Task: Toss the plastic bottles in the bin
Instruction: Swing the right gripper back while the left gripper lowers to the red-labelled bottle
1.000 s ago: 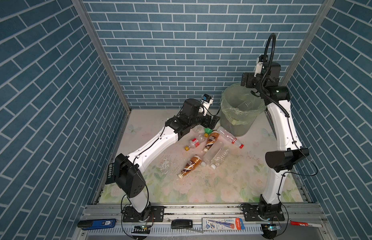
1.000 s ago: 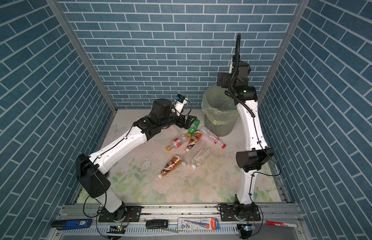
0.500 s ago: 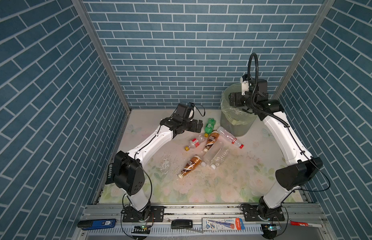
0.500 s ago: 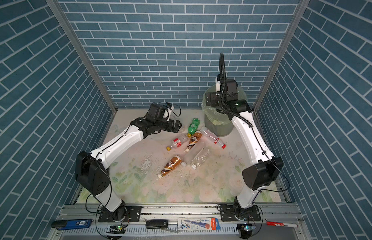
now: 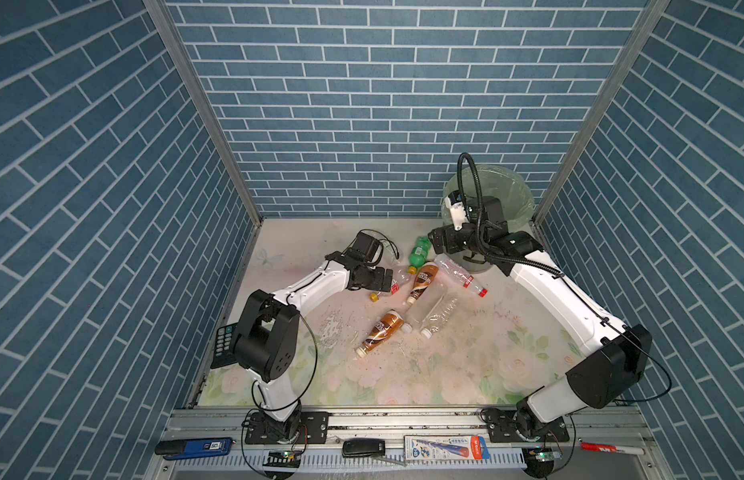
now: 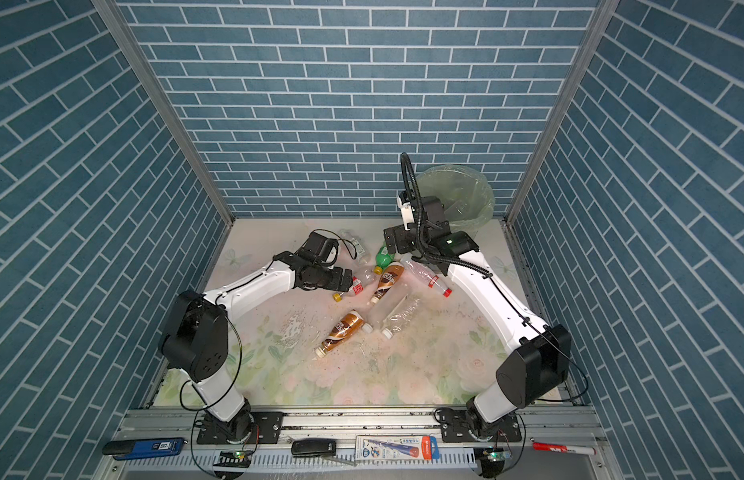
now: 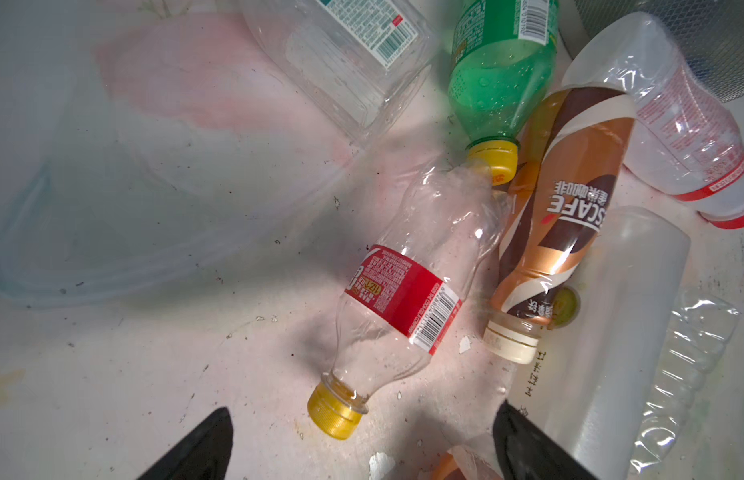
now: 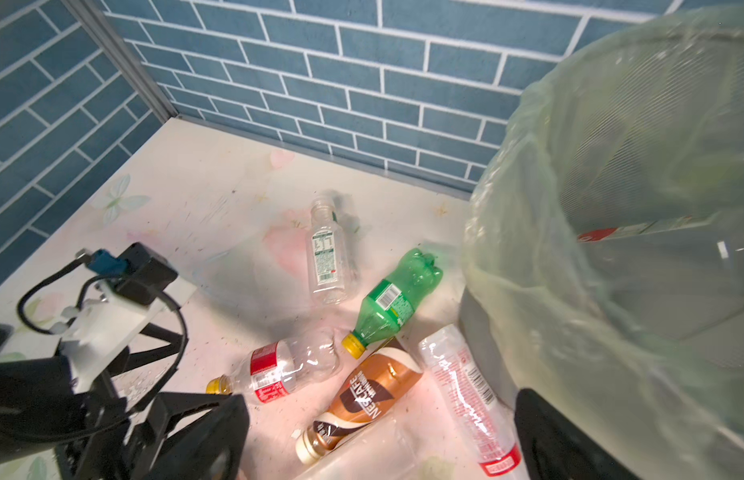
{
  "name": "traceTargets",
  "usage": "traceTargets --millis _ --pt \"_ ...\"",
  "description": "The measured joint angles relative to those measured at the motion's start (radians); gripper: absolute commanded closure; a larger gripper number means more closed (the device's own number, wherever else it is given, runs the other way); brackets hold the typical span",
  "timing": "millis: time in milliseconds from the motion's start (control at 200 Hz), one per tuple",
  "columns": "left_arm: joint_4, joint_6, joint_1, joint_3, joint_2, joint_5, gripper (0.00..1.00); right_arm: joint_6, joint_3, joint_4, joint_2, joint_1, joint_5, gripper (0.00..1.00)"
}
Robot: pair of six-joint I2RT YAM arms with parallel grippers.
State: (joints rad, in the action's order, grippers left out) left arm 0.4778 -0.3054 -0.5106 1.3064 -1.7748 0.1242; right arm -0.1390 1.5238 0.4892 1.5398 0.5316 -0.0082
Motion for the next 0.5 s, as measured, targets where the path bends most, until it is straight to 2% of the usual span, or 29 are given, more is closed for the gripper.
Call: traceTargets --millis 170,500 --pt "-0.063 0.0 0.0 -0.007 -0.071 0.026 0.05 -0.048 -0.051 -0.019 -0.001 0.0 -0.04 0.01" --pt "-0.092 0.002 -0.006 0.028 -0.192 0.044 0.1 -0.074 -0.089 -0.043 -0.024 0.0 -0.046 0.01"
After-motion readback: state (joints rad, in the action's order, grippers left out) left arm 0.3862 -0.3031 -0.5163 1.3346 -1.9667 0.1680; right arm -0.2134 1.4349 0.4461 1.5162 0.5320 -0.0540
